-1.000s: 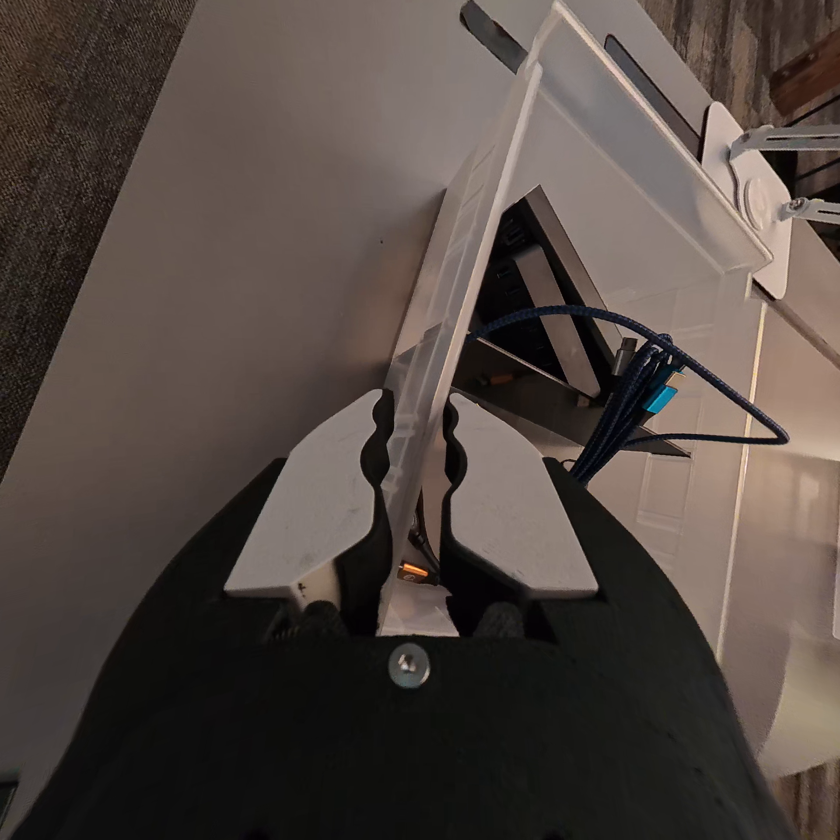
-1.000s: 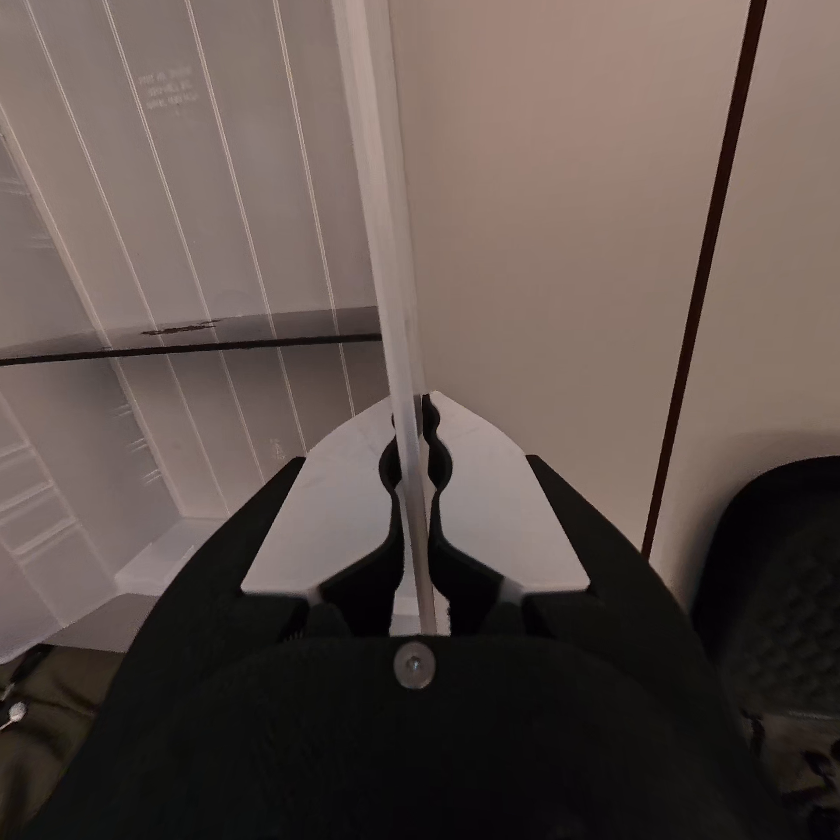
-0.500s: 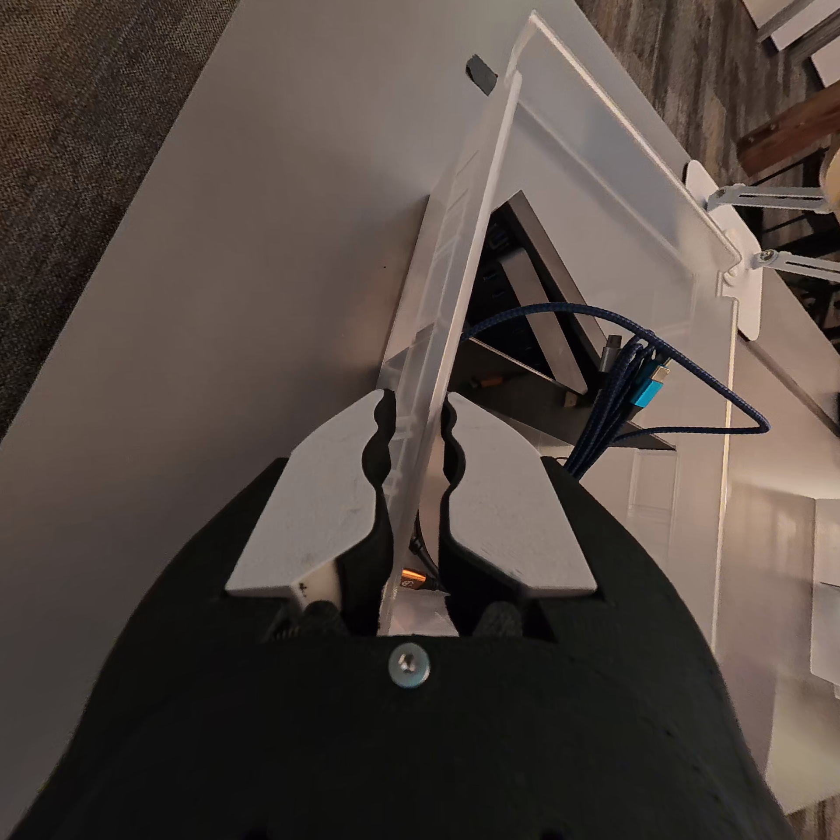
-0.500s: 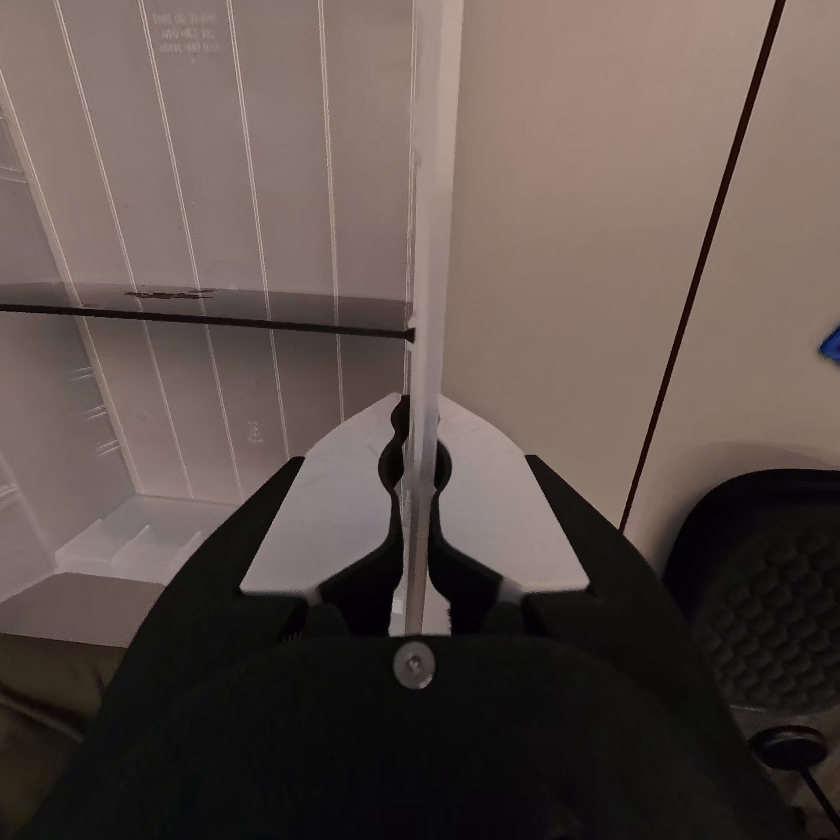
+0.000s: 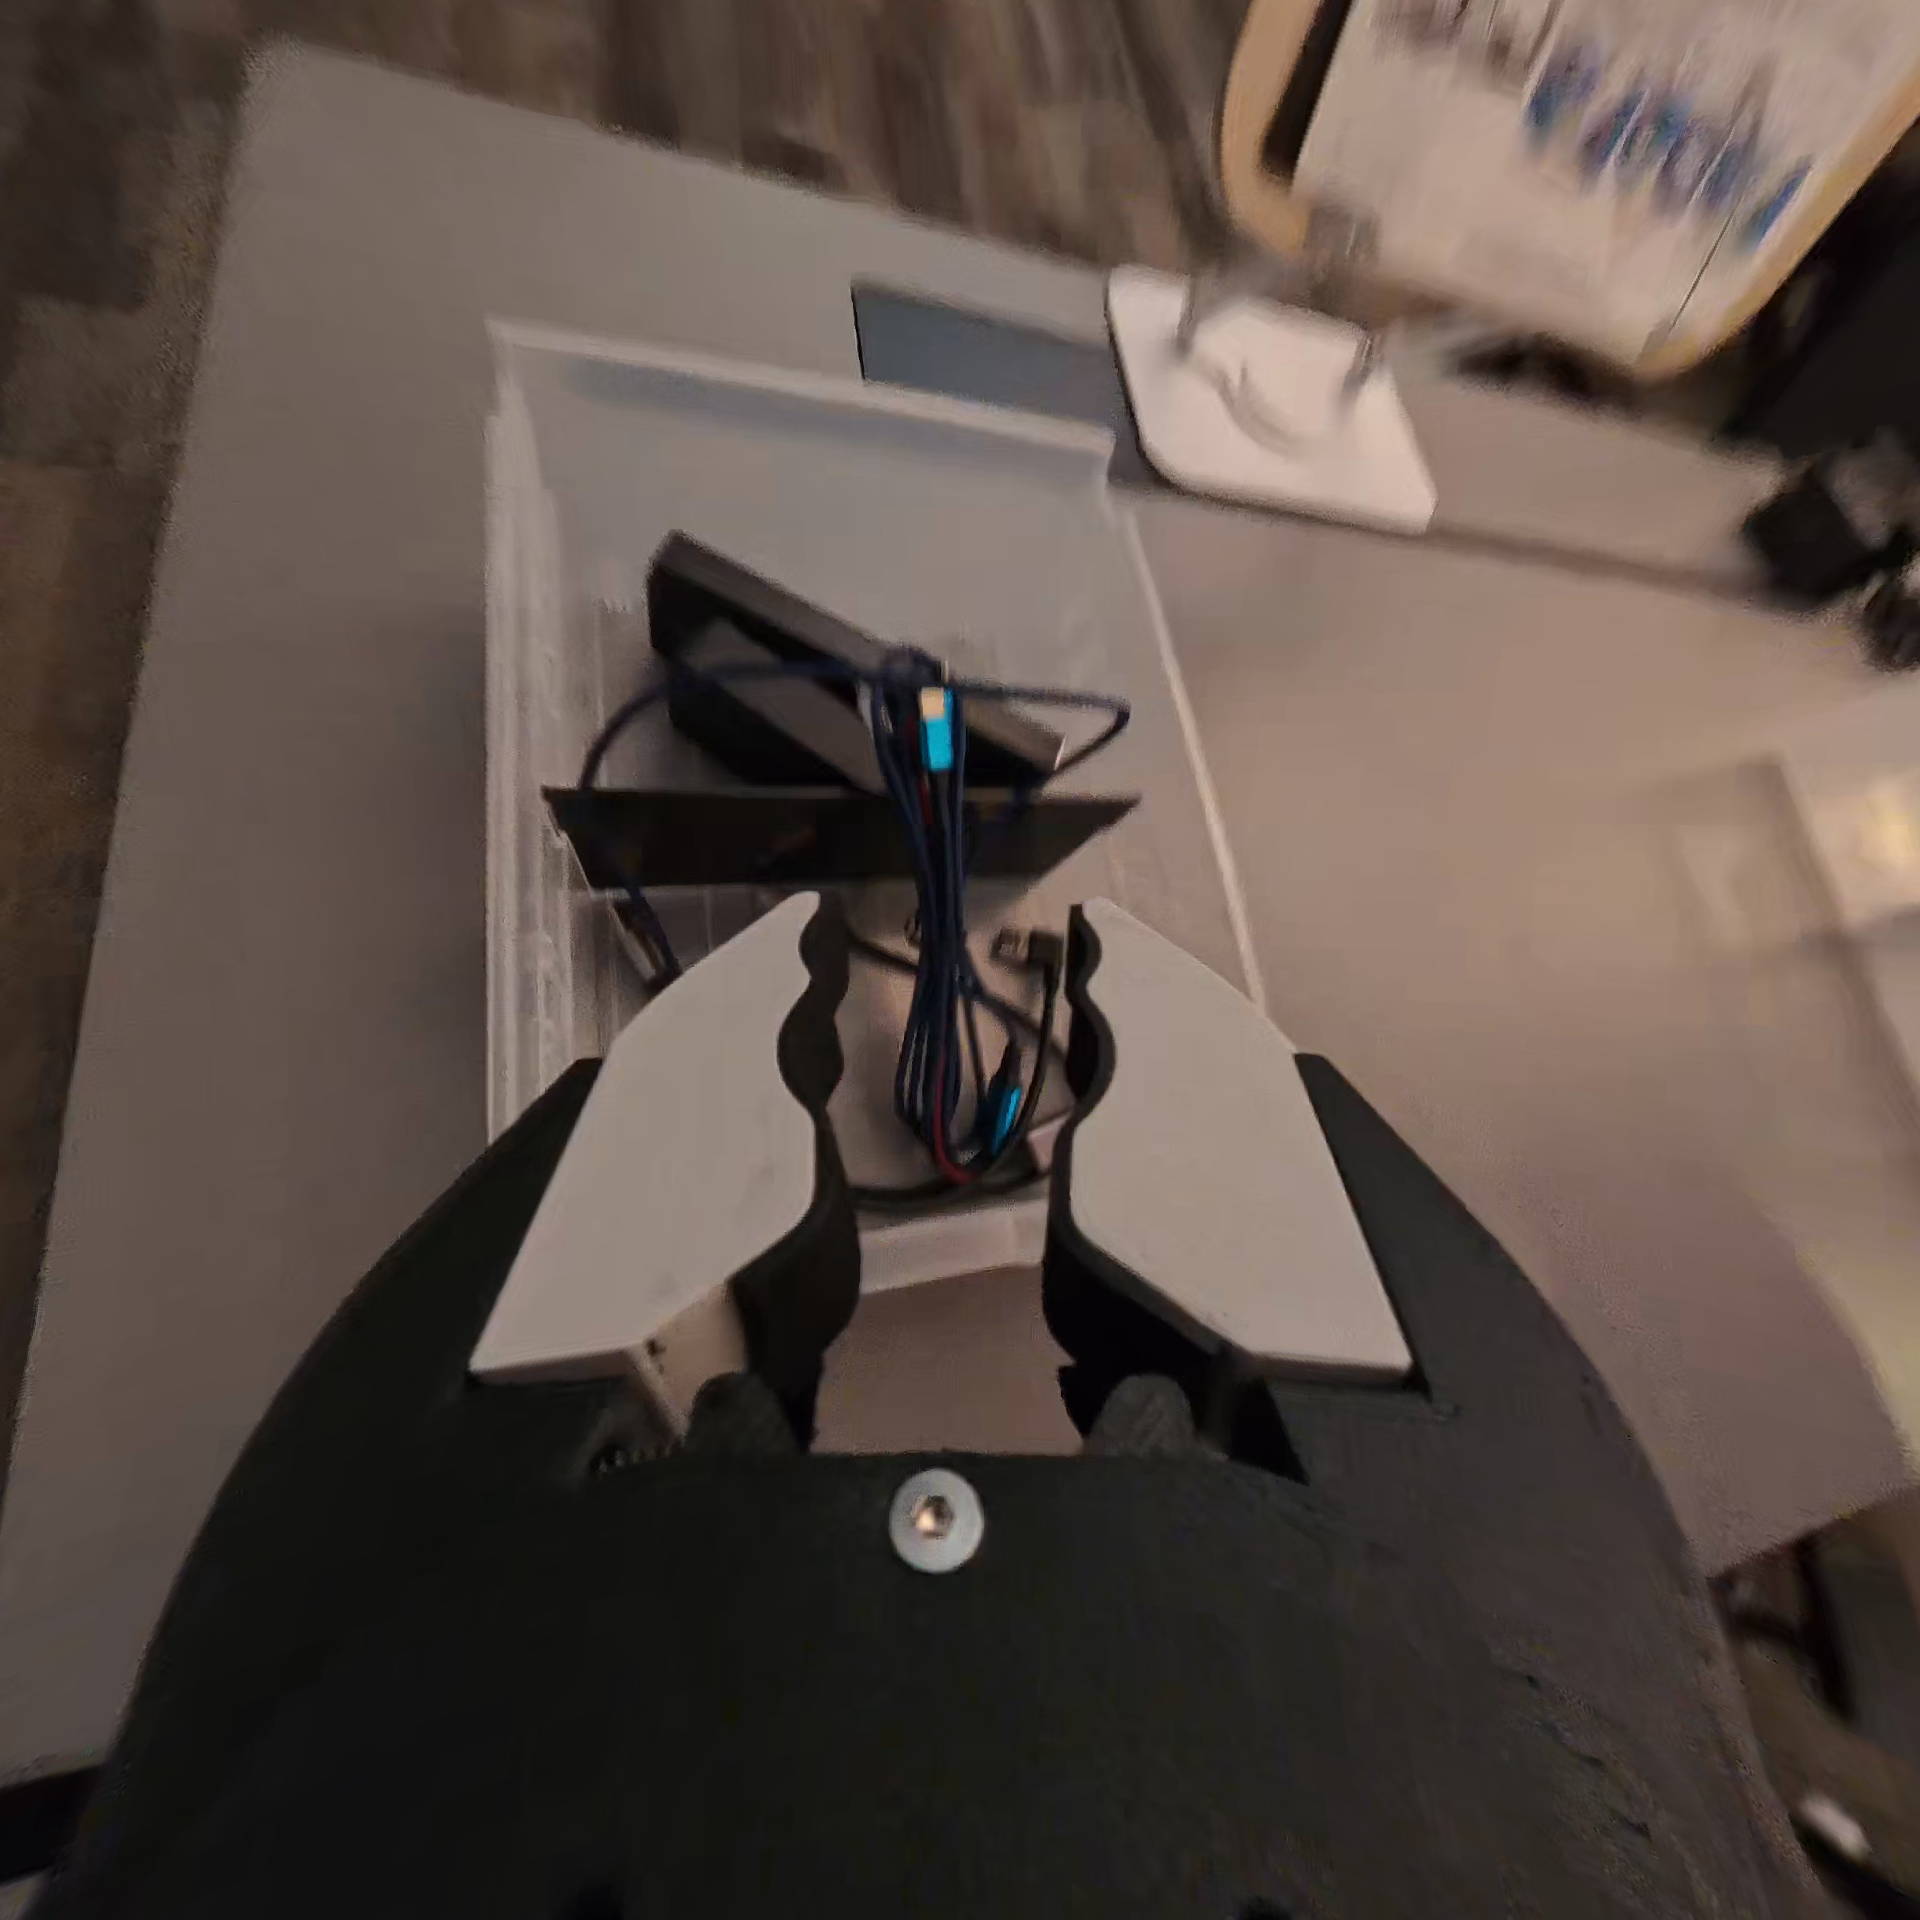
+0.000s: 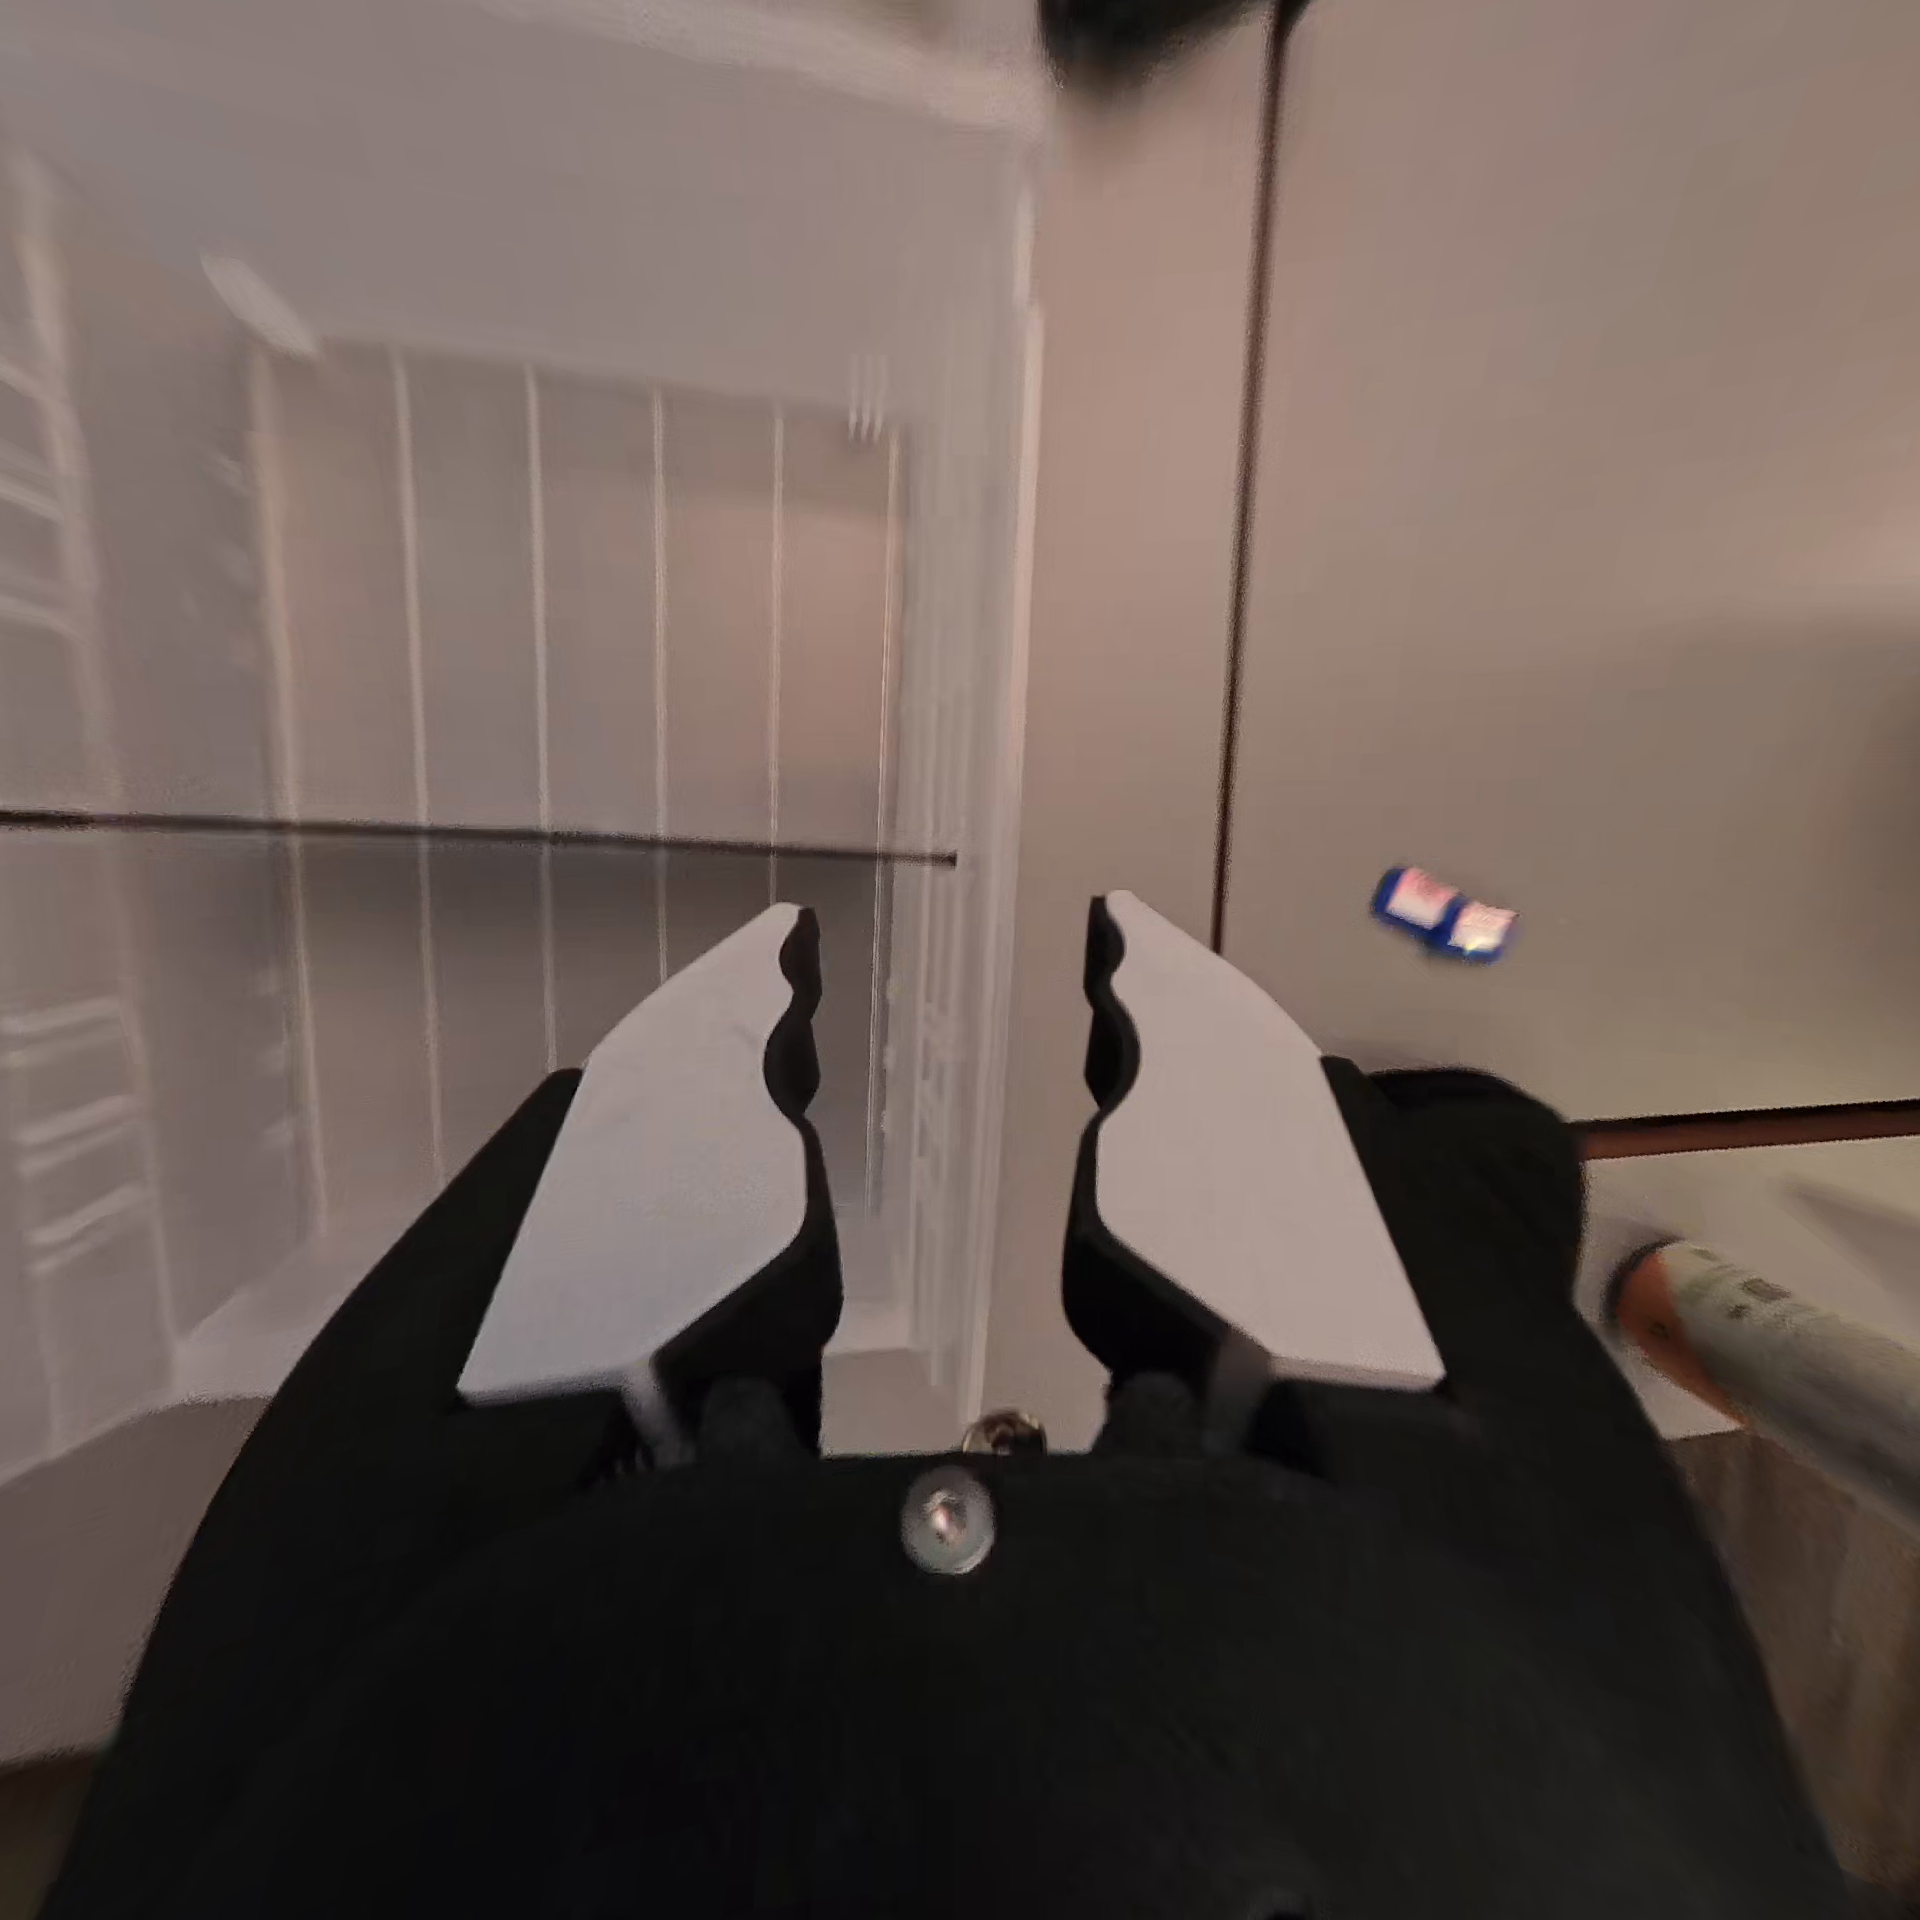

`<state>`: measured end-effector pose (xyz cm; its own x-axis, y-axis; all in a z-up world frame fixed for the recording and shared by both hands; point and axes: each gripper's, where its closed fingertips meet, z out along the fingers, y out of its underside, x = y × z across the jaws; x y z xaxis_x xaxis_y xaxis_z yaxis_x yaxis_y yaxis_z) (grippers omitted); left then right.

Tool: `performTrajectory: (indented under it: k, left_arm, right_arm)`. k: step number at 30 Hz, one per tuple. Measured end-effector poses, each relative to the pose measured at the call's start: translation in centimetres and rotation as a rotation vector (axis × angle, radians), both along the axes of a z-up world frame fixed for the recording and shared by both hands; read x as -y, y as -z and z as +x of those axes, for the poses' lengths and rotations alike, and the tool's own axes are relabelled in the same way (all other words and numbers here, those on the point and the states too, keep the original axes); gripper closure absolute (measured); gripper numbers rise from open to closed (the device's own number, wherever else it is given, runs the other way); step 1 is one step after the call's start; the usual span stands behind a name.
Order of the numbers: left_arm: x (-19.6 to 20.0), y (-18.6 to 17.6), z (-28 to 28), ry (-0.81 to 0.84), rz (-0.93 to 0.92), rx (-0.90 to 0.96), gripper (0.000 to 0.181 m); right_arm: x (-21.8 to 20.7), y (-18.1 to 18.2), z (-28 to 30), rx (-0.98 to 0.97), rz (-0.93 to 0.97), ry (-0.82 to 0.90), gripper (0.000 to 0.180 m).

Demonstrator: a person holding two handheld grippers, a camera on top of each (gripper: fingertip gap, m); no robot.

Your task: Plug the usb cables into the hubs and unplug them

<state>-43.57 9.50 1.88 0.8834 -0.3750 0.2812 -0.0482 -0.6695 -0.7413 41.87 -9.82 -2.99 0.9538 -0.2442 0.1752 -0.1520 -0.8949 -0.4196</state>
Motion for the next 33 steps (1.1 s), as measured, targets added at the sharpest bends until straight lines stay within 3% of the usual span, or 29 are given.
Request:
performTrajectory:
  k: [2, 6, 9, 11, 16, 20, 24, 26, 33]
  left_arm:
    - [-0.4, 2.6, 1.3, 0.082, -0.096, -0.045, 0.136]
    - [-1.6, 6.4, 4.2, 0.18, -0.305, 0.081, 0.13]
    - [-2.4, 8.1, 3.8, 0.143, -0.347, 0.021, 0.125]
    - [-2.6, 8.4, 4.4, 0.157, -0.355, 0.028, 0.123]
    - [-2.6, 10.2, 4.1, 0.144, -0.407, -0.09, 0.113]
    - [-3.3, 9.9, 4.4, 0.161, -0.364, -0.106, 0.113]
    - [-2.3, 11.4, 4.3, 0.175, -0.439, -0.136, 0.113]
    - [-2.1, 12.4, 3.9, 0.162, -0.473, -0.162, 0.114]
    - [-2.0, 13.7, 4.9, 0.191, -0.547, -0.172, 0.124]
  right_arm:
    - [-2.3, -4.4, -1.9, 0.079, 0.183, -0.046, 0.13]
    - [-7.2, -14.8, -12.0, 0.12, 0.813, -0.318, 0.137]
    - [-7.2, -20.4, -21.5, 0.041, 1.269, -0.547, 0.132]
    - [-6.8, -22.6, -26.1, 0.011, 1.441, -0.664, 0.132]
    - [-9.1, -22.8, -31.1, -0.12, 1.397, -0.723, 0.131]
    - [-11.0, -21.8, -31.8, -0.311, 1.44, -0.662, 0.135]
    - [-11.1, -21.4, -33.1, -0.474, 1.404, -0.729, 0.136]
    - [-11.0, -20.8, -32.5, -0.441, 1.355, -0.709, 0.136]
    - [-11.4, -18.2, -25.9, -0.039, 1.153, -0.327, 0.133]
